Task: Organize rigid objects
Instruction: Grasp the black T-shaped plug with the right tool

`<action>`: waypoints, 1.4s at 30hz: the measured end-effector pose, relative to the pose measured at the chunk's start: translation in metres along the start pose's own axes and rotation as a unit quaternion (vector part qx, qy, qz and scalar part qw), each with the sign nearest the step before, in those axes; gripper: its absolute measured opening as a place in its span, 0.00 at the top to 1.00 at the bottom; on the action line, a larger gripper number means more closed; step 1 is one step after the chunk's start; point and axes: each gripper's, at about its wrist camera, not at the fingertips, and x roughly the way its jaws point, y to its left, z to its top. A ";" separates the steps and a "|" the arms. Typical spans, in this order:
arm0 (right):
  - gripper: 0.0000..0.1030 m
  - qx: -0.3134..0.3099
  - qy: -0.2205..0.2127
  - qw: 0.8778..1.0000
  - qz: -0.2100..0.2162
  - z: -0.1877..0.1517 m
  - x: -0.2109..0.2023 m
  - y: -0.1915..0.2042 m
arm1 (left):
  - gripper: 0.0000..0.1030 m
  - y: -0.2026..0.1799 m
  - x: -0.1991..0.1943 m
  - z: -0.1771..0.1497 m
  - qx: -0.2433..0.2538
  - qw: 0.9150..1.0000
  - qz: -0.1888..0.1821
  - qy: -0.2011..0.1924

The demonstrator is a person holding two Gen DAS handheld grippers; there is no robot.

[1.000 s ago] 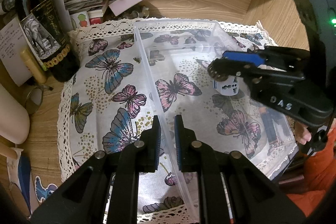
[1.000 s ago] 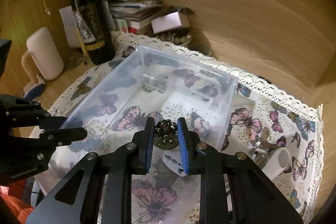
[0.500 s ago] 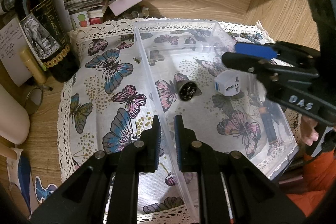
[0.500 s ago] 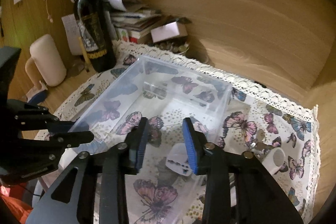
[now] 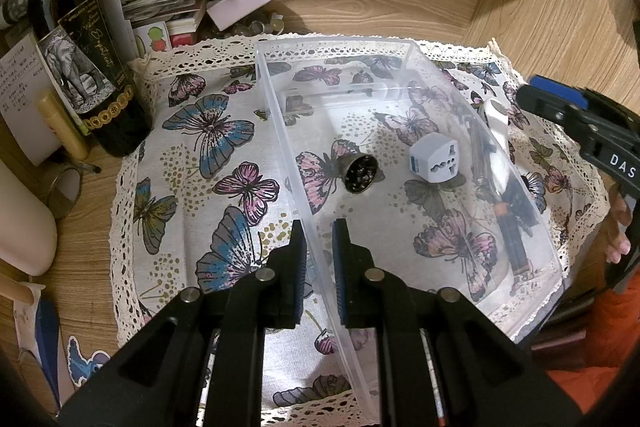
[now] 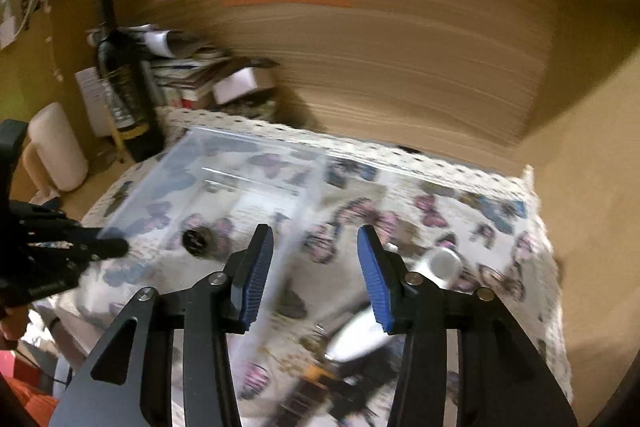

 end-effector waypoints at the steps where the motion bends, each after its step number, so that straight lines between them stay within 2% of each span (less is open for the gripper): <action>1: 0.58 0.004 0.002 1.000 -0.005 -0.002 -0.001 -0.003 | 0.88 0.000 0.000 0.000 0.000 1.000 0.000 0.000; 7: 0.53 0.026 0.027 0.998 -0.046 -0.028 -0.001 -0.024 | 0.88 -0.001 0.001 0.000 0.001 1.000 0.003 0.000; 12: 0.53 0.047 0.059 0.996 -0.053 -0.050 0.012 -0.035 | 0.88 -0.001 0.001 -0.001 0.002 1.000 0.005 0.000; 17: 0.53 0.084 0.097 0.991 -0.039 -0.076 0.023 -0.046 | 0.88 -0.001 0.001 0.000 0.003 1.000 0.006 0.001; 21: 0.54 0.122 0.118 0.986 0.006 -0.094 0.026 -0.055 | 0.88 -0.001 0.001 0.000 0.003 1.000 0.006 0.001; 23: 0.59 0.135 0.115 0.984 0.024 -0.097 0.025 -0.057 | 0.88 -0.001 0.001 -0.001 0.003 1.000 0.007 0.001; 25: 0.78 0.140 0.114 0.983 0.044 -0.097 0.023 -0.056 | 0.88 -0.001 0.001 0.000 0.003 1.000 0.006 0.001; 27: 0.86 0.131 0.113 0.984 0.043 -0.096 0.021 -0.052 | 0.88 -0.001 0.001 0.000 0.003 1.000 0.007 0.001; 31: 0.86 0.099 0.106 0.989 0.015 -0.093 0.020 -0.041 | 0.88 -0.001 0.001 0.000 0.003 1.000 0.006 0.001; 42: 0.86 0.086 0.059 0.994 -0.014 -0.068 0.004 -0.043 | 0.88 -0.001 0.001 0.000 0.003 1.000 0.006 0.001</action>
